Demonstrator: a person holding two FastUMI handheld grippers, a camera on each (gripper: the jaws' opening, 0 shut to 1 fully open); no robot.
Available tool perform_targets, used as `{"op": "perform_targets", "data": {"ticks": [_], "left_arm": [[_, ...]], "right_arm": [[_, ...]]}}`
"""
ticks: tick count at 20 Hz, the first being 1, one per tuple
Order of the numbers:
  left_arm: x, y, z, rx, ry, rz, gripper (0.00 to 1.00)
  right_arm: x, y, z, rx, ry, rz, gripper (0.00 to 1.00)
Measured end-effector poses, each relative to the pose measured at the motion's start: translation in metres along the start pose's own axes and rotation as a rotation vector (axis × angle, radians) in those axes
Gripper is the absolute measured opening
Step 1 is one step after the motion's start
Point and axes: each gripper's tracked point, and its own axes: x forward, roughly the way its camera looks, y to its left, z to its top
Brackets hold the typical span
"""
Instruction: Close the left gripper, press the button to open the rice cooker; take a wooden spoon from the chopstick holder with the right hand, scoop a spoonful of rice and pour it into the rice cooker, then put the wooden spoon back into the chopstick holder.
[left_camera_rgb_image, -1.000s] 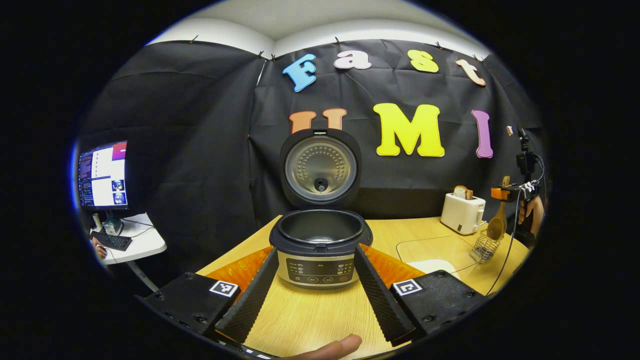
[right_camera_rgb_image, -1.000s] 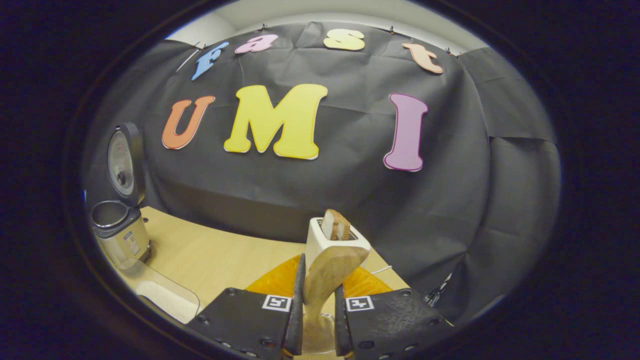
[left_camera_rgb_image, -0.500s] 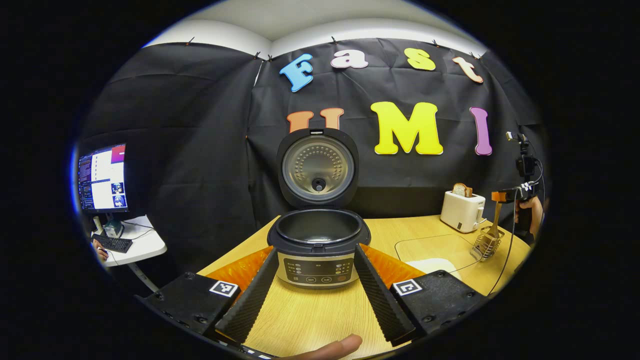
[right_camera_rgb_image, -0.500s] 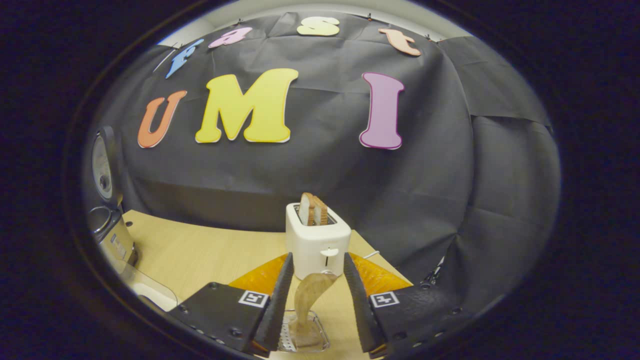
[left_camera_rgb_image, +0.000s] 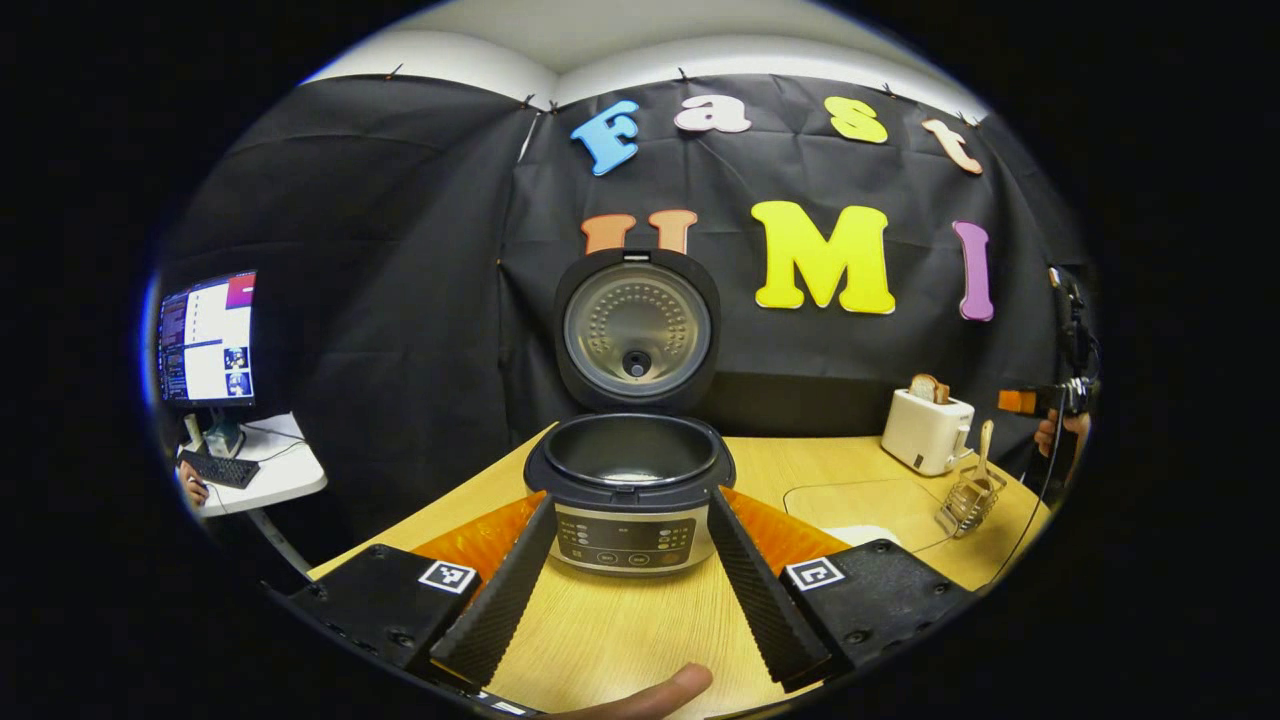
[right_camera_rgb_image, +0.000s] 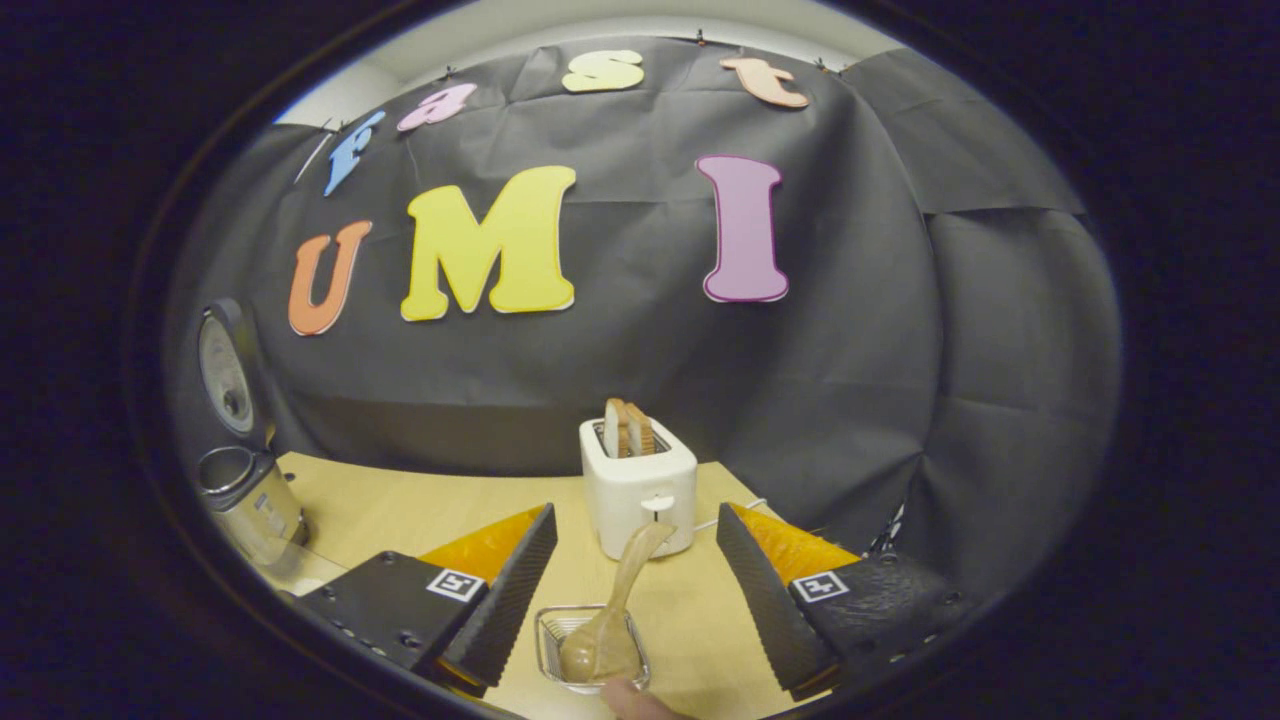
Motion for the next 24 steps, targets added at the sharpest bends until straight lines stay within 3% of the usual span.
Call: {"op": "perform_targets", "data": {"ticks": [2, 5, 7, 10, 12, 13, 14, 17, 20, 21, 24], "left_arm": [[0.007, -0.011, 0.006, -0.006, 0.013, -0.029, 0.96], [0.020, -0.009, 0.032, 0.035, 0.011, -0.010, 0.96], [0.029, -0.015, 0.057, 0.050, 0.003, -0.010, 0.96], [0.043, -0.027, 0.110, 0.105, -0.045, -0.011, 0.96], [0.053, -0.033, 0.144, 0.151, -0.078, 0.005, 0.96], [0.060, -0.037, 0.160, 0.161, -0.095, 0.001, 0.89], [0.067, -0.041, 0.174, 0.158, -0.106, 0.004, 0.96], [0.094, -0.046, 0.214, 0.122, -0.131, 0.020, 0.99], [0.136, -0.035, 0.247, 0.114, -0.140, 0.057, 0.98], [0.152, -0.030, 0.256, 0.111, -0.142, 0.069, 0.98], [0.206, -0.025, 0.277, 0.077, -0.153, 0.069, 0.99]], "right_arm": [[-0.016, 0.003, -0.006, -0.007, -0.012, 0.063, 0.95], [-0.042, 0.000, -0.015, -0.017, -0.047, 0.121, 0.95], [-0.058, 0.001, -0.020, 0.033, -0.071, 0.153, 0.96], [-0.078, 0.020, -0.042, 0.105, -0.049, 0.260, 0.95], [-0.086, 0.018, -0.046, 0.065, -0.051, 0.267, 0.92], [-0.090, 0.018, -0.046, 0.035, -0.064, 0.263, 0.95], [-0.094, 0.018, -0.045, 0.012, -0.080, 0.264, 0.92], [-0.106, 0.024, -0.043, -0.019, -0.119, 0.282, 0.96], [-0.119, 0.026, -0.035, -0.033, -0.165, 0.305, 0.92], [-0.122, 0.025, -0.033, -0.044, -0.178, 0.308, 0.95], [-0.126, 0.029, -0.029, -0.087, -0.223, 0.328, 0.95]]}}
